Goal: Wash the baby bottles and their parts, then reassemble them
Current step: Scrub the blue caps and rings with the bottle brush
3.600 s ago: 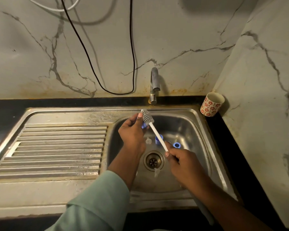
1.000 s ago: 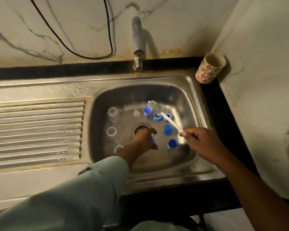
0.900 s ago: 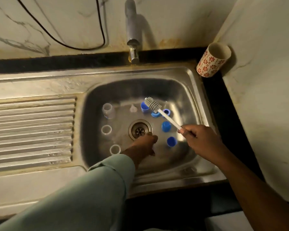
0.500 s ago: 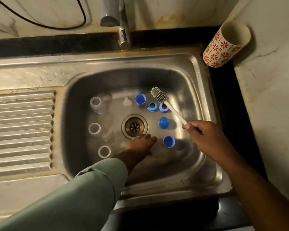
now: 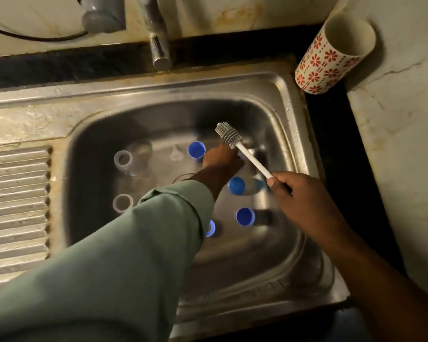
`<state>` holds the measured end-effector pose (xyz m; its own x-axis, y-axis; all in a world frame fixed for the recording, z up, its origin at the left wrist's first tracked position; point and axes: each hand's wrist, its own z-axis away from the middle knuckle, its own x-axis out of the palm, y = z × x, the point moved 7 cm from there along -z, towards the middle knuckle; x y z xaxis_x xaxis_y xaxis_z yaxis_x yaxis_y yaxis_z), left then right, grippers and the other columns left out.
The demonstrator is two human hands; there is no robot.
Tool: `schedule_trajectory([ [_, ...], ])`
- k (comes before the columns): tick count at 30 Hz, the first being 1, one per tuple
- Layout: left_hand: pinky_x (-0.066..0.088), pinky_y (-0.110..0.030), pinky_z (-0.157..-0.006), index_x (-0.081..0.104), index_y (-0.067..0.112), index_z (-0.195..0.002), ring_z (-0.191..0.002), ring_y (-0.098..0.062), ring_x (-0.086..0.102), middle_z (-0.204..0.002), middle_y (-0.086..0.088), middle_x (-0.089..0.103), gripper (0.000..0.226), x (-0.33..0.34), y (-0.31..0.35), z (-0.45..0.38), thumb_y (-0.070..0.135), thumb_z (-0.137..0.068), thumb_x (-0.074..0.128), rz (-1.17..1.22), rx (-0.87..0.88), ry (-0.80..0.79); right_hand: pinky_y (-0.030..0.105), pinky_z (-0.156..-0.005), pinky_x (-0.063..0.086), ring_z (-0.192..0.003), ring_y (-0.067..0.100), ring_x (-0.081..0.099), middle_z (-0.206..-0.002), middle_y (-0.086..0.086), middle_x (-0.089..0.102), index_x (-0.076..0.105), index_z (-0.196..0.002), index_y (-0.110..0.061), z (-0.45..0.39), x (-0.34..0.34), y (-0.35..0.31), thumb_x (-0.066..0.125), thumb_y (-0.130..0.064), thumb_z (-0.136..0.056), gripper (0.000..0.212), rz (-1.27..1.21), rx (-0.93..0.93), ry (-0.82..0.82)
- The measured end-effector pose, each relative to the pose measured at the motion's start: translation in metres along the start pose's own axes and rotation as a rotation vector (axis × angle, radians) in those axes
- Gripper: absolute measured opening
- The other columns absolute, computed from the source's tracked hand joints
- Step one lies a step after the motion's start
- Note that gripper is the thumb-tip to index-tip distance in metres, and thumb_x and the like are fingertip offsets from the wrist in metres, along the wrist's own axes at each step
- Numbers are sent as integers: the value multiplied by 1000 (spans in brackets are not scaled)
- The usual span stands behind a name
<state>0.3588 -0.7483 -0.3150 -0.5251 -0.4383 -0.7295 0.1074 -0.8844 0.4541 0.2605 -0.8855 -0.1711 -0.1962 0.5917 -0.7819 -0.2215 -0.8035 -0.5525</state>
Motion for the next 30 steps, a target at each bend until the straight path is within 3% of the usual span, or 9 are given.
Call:
schedule_trajectory([
  [5, 55, -40, -88, 59, 15, -120, -104, -32, 66, -112, -9, 67, 27, 11, 16, -18, 27, -96, 59, -156, 36, -28, 13, -58, 32, -64, 2, 50, -74, -5, 58, 71, -106, -11, 2, -5, -1, 55, -28, -96, 25, -2, -24, 36],
  [8, 56, -42, -90, 65, 11, -109, -100, -31, 67, -108, -14, 70, 19, -9, 16, -1, 22, -95, 64, 369, 26, 25, 20, -63, 45, -73, 10, 62, -81, -3, 68, 70, -106, -14, 11, -15, 0, 57, -29, -95, 23, -42, -23, 70],
  [10, 59, -34, -69, 67, 18, -95, -77, -24, 67, -93, -10, 72, 1, -39, 4, 34, 18, -94, 68, 754, 26, 132, 28, -69, 52, -79, 17, 66, -86, 2, 72, 71, -107, -13, 21, -30, 0, 59, -28, -94, 24, -56, -53, 114],
  [12, 47, -25, -48, 68, 21, -89, -56, -15, 57, -75, -3, 67, 11, -64, -20, 76, 20, -99, 61, 1107, -7, 185, 36, -75, 55, -83, 24, 68, -92, 9, 73, 71, -110, -8, 29, -44, -7, 62, -22, -93, 24, -7, -154, 147],
  [14, 38, -24, -47, 67, 10, -92, -52, -12, 50, -70, -3, 64, 27, -78, -45, 114, 28, -103, 50, 1352, -35, 166, 43, -75, 55, -86, 32, 67, -96, 13, 71, 70, -113, -6, 35, -53, -19, 64, -17, -91, 26, 115, -257, 151],
  [16, 33, -25, -46, 62, 7, -96, -49, -13, 46, -66, -6, 57, 38, -92, -66, 147, 40, -103, 45, 1345, -70, 169, 46, -70, 55, -80, 37, 65, -89, 15, 68, 70, -113, -5, 42, -56, -42, 64, -12, -91, 24, 248, -381, 134],
  [21, 26, -19, -39, 58, 17, -70, -39, -13, 39, -53, -5, 48, 45, -129, -85, 202, 47, -102, 47, 1217, -29, 256, 44, -58, 52, -66, 33, 59, -74, 12, 63, 72, -100, -5, 63, -45, -115, 64, -14, -90, 16, 596, -731, 149],
  [26, 25, -17, -38, 60, 21, -67, -36, -9, 35, -51, 1, 48, 43, -165, -95, 241, 53, -95, 49, 1194, 55, 285, 43, -61, 53, -70, 34, 62, -81, 15, 65, 69, -110, -4, 77, -44, -166, 67, -13, -88, 24, 619, -789, 200],
  [30, 38, -24, -48, 68, 22, -76, -53, -22, 54, -66, -5, 62, 33, -199, -106, 262, 43, -98, 55, 1178, 101, 459, 28, -54, 46, -64, 23, 63, -79, 5, 67, 70, -106, -15, 98, -34, -187, 64, -21, -89, 19, 580, -796, 42],
])
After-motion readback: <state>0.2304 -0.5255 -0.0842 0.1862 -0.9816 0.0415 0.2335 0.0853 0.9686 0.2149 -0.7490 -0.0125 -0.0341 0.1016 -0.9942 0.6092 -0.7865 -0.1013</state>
